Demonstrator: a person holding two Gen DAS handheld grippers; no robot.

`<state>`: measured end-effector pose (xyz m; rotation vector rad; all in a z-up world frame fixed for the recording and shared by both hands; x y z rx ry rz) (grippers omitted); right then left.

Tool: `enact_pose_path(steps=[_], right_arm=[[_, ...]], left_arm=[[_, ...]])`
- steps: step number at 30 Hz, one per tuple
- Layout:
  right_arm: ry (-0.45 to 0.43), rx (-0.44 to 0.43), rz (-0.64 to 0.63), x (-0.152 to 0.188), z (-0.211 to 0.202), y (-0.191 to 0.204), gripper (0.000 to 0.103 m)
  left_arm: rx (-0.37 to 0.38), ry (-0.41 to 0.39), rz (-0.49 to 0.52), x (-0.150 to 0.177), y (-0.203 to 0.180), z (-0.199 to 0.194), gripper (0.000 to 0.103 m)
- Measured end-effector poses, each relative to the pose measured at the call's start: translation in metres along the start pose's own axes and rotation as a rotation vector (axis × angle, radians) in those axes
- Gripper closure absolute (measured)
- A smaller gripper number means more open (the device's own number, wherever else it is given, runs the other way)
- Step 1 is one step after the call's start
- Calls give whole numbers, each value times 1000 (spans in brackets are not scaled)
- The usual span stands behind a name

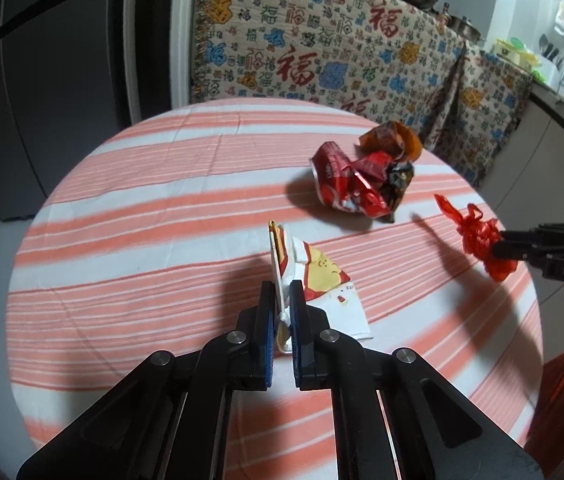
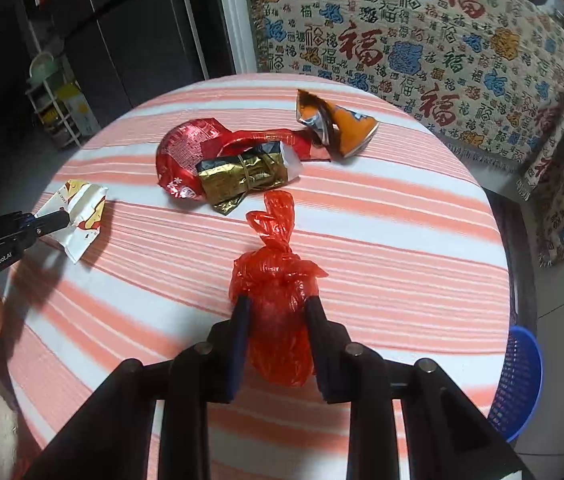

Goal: Collect trash
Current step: 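Carry both items over the blue wastebasket and open both tools to drop them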

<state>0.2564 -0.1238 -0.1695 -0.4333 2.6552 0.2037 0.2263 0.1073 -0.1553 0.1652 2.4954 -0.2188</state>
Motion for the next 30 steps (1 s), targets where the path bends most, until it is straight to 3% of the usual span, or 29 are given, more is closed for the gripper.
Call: enact_pose_path(steps=[10,18,24,30], right_arm=[[-30,-33,60,30,-21,-15,75],[-70,-59,142,61,-46,-49,75],[-118,4,247,84,-79,-112,75],[-146,102,416,109,-108,-212,75]], left_arm=[[66,-24,20,5,-50,-10,98],[124,-25,80,0,-111,-12,98],[228,-15,161,-16,-187,-4,98],[335,15,238,-43,-284,24,98]])
Point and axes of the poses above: each gripper's, at about its wrist camera, not at the fingertips, and z roughly the way its jaws point, y to its left, x to its underside, the point moved 1 cm from there along z, roughly the way its jaws point, and after that the axes turned 6 degrees about y, right-handed, at the moved point
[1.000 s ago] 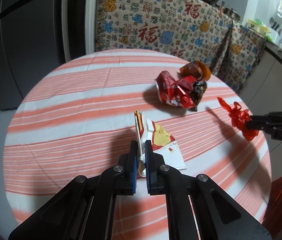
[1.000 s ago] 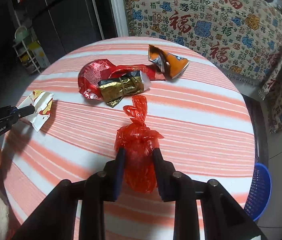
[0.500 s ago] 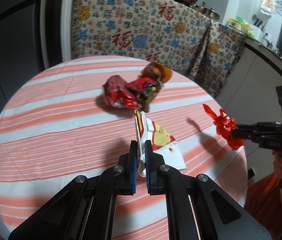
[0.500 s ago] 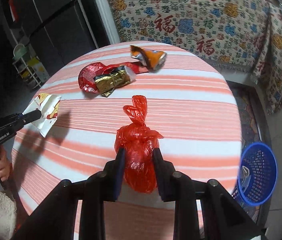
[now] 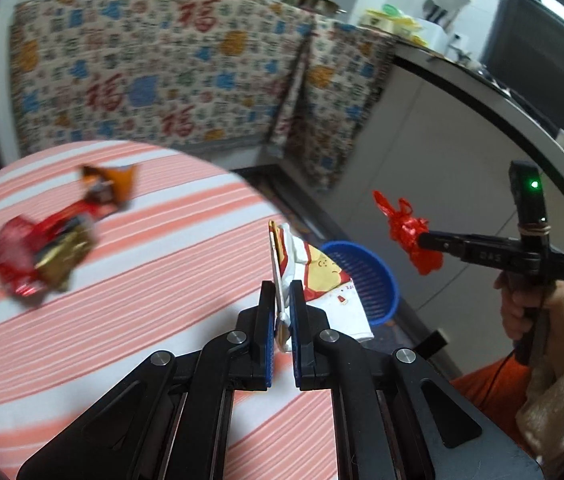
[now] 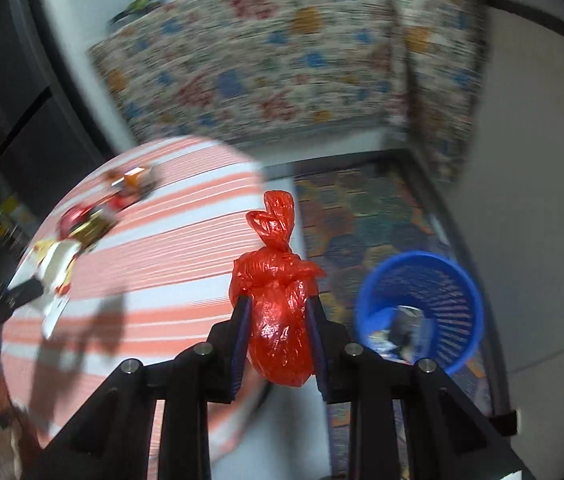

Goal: Collect trash
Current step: 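Carry both items over the blue wastebasket and open both tools to drop them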

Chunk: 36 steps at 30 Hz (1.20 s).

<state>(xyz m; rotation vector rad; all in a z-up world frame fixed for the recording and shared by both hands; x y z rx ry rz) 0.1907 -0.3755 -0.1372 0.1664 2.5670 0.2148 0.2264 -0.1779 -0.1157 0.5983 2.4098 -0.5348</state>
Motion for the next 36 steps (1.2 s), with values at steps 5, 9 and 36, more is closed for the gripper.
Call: enact_pose_path(steps=[5,9,36], right_arm=[[1,92,97,-14,3,-77,75],[27,130,148,-20,22,-124,75],[129,78,413,0,135,-267,51]], left_arm=[[51,36,56,-35,-59,65,98],[70,65,79,-52,-95,127,98],[42,188,73,-42,-153,315,28]])
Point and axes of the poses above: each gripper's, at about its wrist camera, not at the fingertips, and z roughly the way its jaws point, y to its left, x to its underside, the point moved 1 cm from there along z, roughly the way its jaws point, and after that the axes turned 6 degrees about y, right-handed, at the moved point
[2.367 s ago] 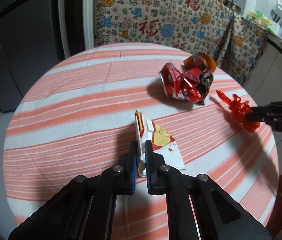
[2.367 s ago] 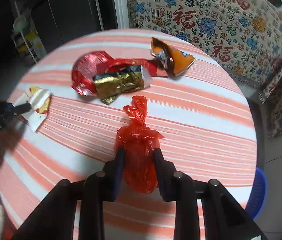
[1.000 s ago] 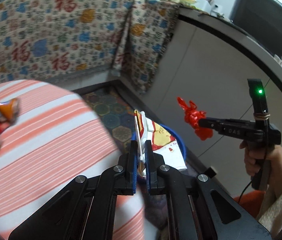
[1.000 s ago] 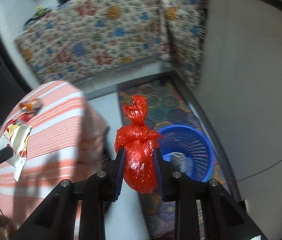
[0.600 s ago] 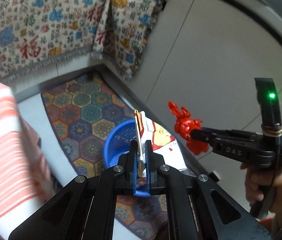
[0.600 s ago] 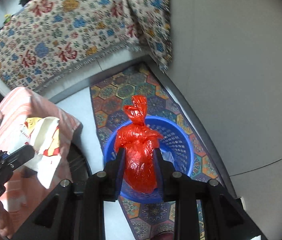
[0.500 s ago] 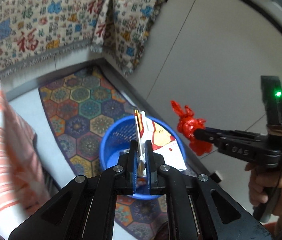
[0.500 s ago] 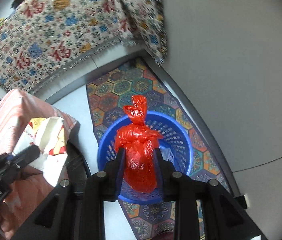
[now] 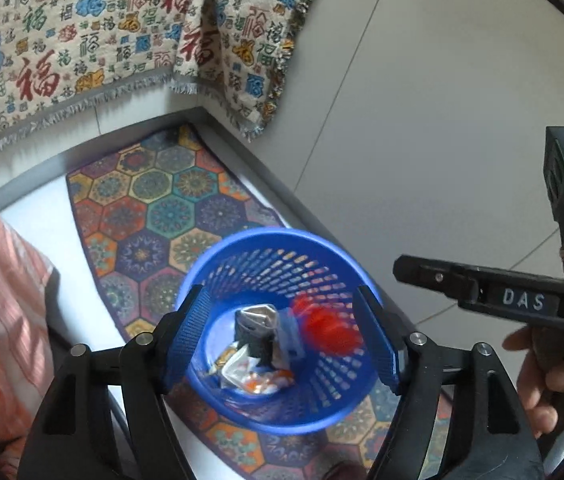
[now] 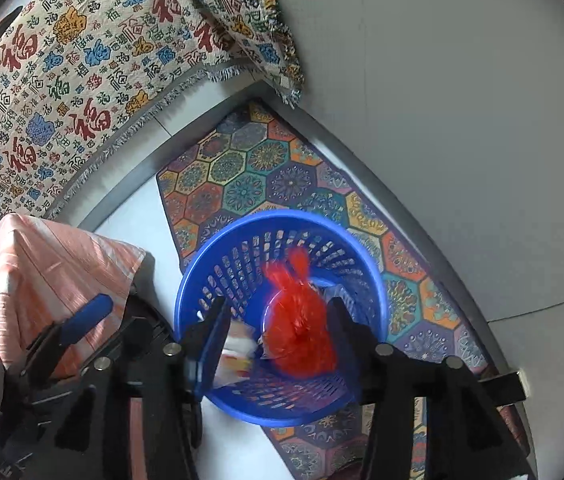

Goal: Collect trash
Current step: 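Carry both items over the blue wastebasket and open both tools to drop them, then move both tools back over the table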

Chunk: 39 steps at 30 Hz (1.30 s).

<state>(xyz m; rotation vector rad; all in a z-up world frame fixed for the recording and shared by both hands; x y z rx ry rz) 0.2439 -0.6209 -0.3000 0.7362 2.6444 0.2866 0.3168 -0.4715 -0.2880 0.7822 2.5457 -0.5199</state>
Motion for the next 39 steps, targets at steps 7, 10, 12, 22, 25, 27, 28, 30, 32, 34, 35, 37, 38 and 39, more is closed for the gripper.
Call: enact_pose_path(steps=[7,10,12,22,25,27,28,30,32,34,35,37,38,39], right_arm=[[-127,72,-25,-2,-32,6,48],[-199,116,-65,-1,-52,22,39],[-245,131,-95,2,-66,36,39],[-364,28,-403,87,-124,198,33],[-297,-65,-543,135,-116,266,33],[-231,-109,-620,163,-104,307,33],[-198,-121,-654,176,-96,328,33],[-154,-115,-701,196,-79,363,33],[-127,-102,-726,207,-64,387,33],[-105,-81,-730,213,-47,406,33],[-105,-69,-733,215,-41,414,31],[-154,-27,-749,215,-34,425,32],[-156,-26,-752,215,-33,429,32],[-151,-32,-745,212,-31,432,32]], left_arm=[[-8,-81,2,8,6,-83,17],[-31,-115,25,29,19,-140,11],[-59,-122,19,42,34,-169,9],[-385,-88,-144,168,178,-275,6],[-468,-92,-234,196,227,-294,6],[-504,-85,-280,209,255,-302,6],[-515,-81,-296,215,266,-305,6],[-540,-88,-323,224,291,-308,6],[-519,-69,-377,227,312,-308,6],[-523,-103,-387,228,322,-317,5],[-543,-89,-389,227,328,-316,5],[-551,-73,-403,224,339,-313,1],[-557,-70,-411,222,343,-312,0],[-556,-70,-413,221,346,-312,0]])
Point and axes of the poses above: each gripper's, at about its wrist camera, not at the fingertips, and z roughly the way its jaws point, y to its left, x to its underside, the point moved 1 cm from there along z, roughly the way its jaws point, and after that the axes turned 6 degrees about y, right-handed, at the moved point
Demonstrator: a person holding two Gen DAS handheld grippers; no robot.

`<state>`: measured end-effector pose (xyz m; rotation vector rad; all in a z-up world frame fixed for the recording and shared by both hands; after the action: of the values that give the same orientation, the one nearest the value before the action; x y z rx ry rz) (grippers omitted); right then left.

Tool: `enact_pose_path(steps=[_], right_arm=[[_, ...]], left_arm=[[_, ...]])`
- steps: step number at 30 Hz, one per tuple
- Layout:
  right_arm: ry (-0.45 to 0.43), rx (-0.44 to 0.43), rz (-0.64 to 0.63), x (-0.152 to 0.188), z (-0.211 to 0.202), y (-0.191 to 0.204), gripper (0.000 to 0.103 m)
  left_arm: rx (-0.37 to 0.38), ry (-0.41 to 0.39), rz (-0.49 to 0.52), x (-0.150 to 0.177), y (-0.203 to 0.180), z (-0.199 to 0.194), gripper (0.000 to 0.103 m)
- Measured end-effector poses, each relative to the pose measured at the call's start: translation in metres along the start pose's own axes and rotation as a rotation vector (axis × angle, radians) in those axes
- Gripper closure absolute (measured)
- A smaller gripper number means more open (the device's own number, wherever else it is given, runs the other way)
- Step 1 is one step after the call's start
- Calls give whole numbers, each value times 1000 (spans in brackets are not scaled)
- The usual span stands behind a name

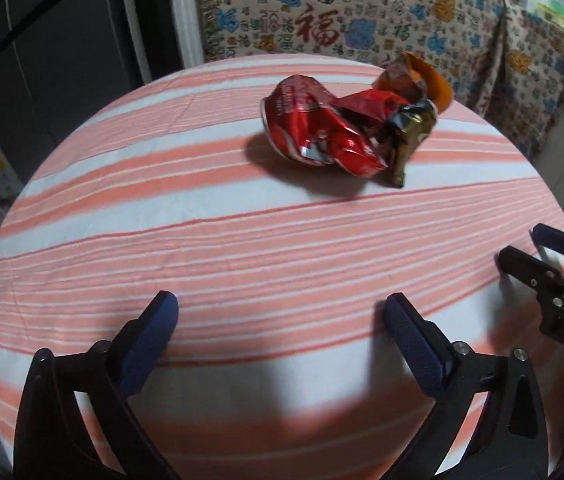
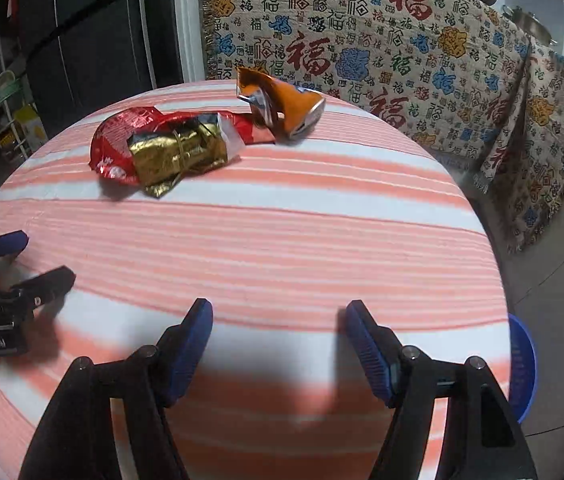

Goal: Collect trash
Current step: 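Move both tools back over the table, then grasp the red crushed can with the left tool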

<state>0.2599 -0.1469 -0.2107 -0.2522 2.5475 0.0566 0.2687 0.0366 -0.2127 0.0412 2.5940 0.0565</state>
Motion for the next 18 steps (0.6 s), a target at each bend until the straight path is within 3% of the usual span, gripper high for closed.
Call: enact_pose_path(steps=[5,18], right_arm=[[6,-4,31,-12,10,3,23],[6,-9,36,-15,13,3,22]], left_arm=[[-2,0,-2,-2,0,2,0],[-4,-1,-4,0,-1,1,0]])
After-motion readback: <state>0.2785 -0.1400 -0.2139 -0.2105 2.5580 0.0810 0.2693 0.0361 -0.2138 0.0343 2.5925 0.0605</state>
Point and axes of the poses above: each gripper's, at about its wrist camera, not at the fingertips, and z roughly the way its jaws point, y to its left, x to its underside, the point moved 1 cm from there along z, roughly the way its jaws point, and after that the axes turned 6 degrees about y, right-handed, at the moved point
